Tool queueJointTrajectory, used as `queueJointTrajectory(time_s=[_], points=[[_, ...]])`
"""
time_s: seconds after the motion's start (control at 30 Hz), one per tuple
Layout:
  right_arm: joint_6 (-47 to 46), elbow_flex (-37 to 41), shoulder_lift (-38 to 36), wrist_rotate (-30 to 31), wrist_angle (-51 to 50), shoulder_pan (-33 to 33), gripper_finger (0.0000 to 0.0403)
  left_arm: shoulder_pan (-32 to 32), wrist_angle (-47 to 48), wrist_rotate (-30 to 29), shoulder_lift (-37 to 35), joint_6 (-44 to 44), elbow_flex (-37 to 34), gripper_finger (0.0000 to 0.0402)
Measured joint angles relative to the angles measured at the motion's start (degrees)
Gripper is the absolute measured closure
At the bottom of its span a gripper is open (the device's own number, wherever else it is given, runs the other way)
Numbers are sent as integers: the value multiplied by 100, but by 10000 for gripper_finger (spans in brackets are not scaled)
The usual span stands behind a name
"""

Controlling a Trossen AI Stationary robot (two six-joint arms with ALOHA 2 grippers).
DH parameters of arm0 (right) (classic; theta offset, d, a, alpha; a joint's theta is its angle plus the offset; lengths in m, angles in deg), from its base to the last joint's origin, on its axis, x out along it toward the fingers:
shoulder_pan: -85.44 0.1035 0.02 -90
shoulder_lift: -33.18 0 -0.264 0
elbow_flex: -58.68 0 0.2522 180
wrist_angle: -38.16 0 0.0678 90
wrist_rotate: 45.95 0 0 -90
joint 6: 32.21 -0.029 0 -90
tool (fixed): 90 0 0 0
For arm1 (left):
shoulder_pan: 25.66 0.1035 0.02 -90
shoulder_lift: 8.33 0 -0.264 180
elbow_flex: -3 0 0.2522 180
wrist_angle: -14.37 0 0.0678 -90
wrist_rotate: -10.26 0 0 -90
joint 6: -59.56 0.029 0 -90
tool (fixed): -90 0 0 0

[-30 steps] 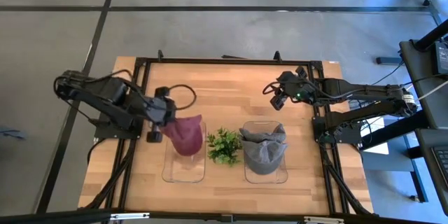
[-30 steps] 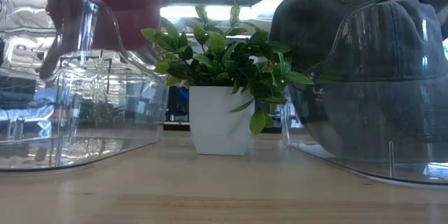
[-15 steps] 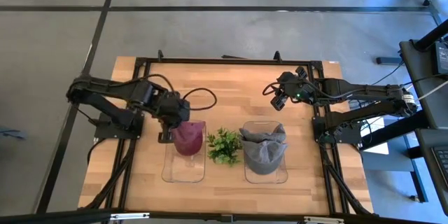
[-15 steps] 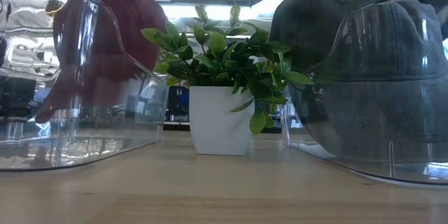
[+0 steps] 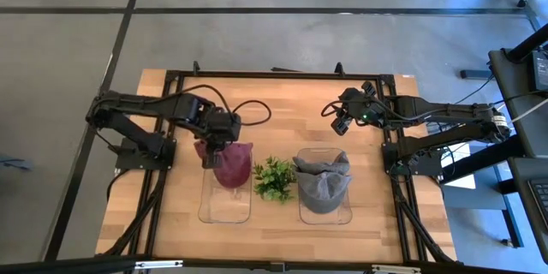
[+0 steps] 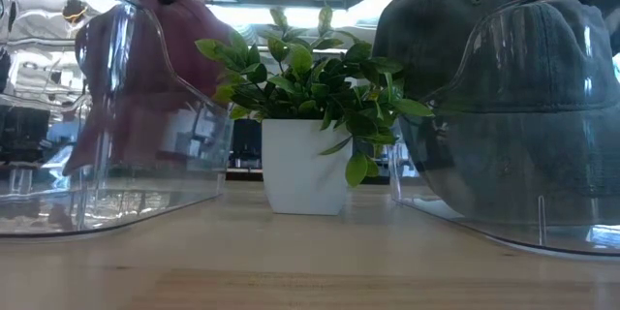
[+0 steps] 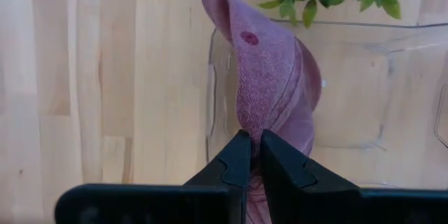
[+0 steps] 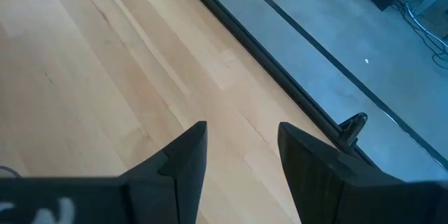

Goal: Pick & Place hat
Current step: Put the red cap into the left transparent bin, then return to Home Position

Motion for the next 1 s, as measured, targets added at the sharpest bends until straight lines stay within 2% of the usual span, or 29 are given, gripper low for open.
queueJointTrajectory(time_s=[0.2,0.43,0.7,0.9,1.0], points=[[2,0,0,0,0,0,226,159,101,8,14,0,0,368],[8,0,0,2,1,0,226,332,156,596,152,170,0,324],[5,0,0,4,3,0,226,684,131,597,161,714,0,285],[9,1,0,2,3,0,226,1261,-231,627,-222,1706,-1,286],[-216,2,0,-13,55,0,226,1675,-1007,1061,-602,2436,-163,287]])
